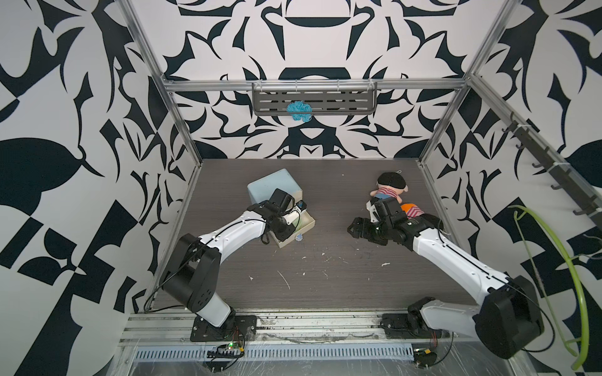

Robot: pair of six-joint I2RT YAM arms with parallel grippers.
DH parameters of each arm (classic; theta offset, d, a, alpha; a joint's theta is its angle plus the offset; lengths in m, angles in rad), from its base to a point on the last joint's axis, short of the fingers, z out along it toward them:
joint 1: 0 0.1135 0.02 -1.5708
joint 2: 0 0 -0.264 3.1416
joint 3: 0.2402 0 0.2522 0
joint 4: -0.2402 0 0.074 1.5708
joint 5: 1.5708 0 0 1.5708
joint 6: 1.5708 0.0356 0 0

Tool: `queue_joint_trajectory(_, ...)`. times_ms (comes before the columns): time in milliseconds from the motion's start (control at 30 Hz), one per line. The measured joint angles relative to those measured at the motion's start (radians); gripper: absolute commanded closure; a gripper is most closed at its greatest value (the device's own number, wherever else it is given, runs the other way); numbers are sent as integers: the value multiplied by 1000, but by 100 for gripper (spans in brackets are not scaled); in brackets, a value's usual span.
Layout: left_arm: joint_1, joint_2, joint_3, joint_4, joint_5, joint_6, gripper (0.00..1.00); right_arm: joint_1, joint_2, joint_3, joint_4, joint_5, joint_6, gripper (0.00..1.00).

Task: Please put the sticky notes in the drawer by color
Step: Place the sticky notes in the drawer.

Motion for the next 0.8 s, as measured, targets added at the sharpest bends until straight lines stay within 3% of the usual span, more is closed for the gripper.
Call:
queue_joint_trajectory(133, 1, 28, 0, 27, -31, -26, 64, -5, 0, 0, -1, 0, -5, 16)
queue_joint_trajectory(233, 1, 30, 0, 51, -73, -44, 57, -8, 0, 0, -2, 0, -10, 16)
queue_joint_trajectory(500, 1, 34, 0, 102, -235, -98, 50, -14, -2, 0, -16, 0, -18, 16)
queue_joint_trajectory(800, -3, -19, -2, 114, -267, -184, 47, -14, -12, 0, -22, -8, -39, 16)
